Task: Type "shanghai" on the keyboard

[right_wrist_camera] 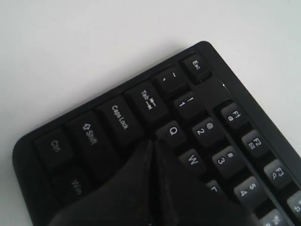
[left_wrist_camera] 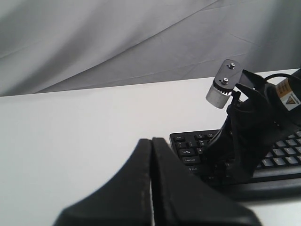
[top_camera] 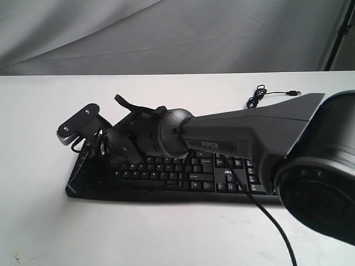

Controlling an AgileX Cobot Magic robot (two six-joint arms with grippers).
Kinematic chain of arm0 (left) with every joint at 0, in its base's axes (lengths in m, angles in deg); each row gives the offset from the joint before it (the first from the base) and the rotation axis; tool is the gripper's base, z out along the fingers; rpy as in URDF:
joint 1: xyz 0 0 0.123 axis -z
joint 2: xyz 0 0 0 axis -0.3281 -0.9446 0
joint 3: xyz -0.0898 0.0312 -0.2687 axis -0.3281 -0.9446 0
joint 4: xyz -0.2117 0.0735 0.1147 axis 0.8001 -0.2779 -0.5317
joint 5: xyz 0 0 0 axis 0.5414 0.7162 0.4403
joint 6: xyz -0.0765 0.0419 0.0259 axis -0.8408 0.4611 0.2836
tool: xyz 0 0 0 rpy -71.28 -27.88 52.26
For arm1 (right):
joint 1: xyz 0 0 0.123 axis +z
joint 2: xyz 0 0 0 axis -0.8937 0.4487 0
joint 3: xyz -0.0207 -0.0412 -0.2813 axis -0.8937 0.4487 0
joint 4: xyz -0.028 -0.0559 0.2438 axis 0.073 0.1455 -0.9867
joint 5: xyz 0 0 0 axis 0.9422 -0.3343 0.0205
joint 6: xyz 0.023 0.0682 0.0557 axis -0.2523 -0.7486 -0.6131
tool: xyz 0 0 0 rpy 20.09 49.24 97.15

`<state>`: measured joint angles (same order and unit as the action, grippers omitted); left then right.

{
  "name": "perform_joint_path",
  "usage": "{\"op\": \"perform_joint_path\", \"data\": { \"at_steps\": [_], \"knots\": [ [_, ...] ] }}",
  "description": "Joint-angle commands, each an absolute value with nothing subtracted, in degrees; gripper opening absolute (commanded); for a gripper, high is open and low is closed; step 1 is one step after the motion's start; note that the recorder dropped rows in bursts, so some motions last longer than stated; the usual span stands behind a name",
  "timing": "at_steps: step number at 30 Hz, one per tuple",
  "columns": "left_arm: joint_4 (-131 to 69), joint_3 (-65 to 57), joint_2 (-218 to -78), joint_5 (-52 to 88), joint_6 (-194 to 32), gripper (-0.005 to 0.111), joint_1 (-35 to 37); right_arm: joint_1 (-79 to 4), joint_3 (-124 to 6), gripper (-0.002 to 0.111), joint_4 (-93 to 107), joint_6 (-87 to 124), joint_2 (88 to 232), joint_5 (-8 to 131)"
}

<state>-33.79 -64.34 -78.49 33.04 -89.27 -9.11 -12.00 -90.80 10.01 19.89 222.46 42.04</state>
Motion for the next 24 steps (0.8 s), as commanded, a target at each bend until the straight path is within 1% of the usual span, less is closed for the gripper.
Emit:
{"op": "perform_joint_path", "data": {
  "at_steps": [1, 6, 17, 24],
  "knots": [
    [-33.83, -64.59, -78.3, 32.87, -89.43, 0.0, -8.91, -11.91, -90.68, 0.0, 12.4, 20.71, 219.6, 38.32],
    [-33.83, -64.59, -78.3, 32.87, -89.43, 0.0, -8.91, -12.15, -85.81, 0.0, 13.76, 20.12, 214.85, 40.09],
    [-33.83, -64.59, -78.3, 32.87, -89.43, 0.0, -8.91, -16.55, -66.37, 0.0, 11.65, 18.89, 204.02, 47.69],
    [-33.83, -64.59, -78.3, 32.87, -89.43, 0.0, -8.91, -17.18, -63.51, 0.0, 11.07, 19.0, 204.87, 50.54]
  ]
}}
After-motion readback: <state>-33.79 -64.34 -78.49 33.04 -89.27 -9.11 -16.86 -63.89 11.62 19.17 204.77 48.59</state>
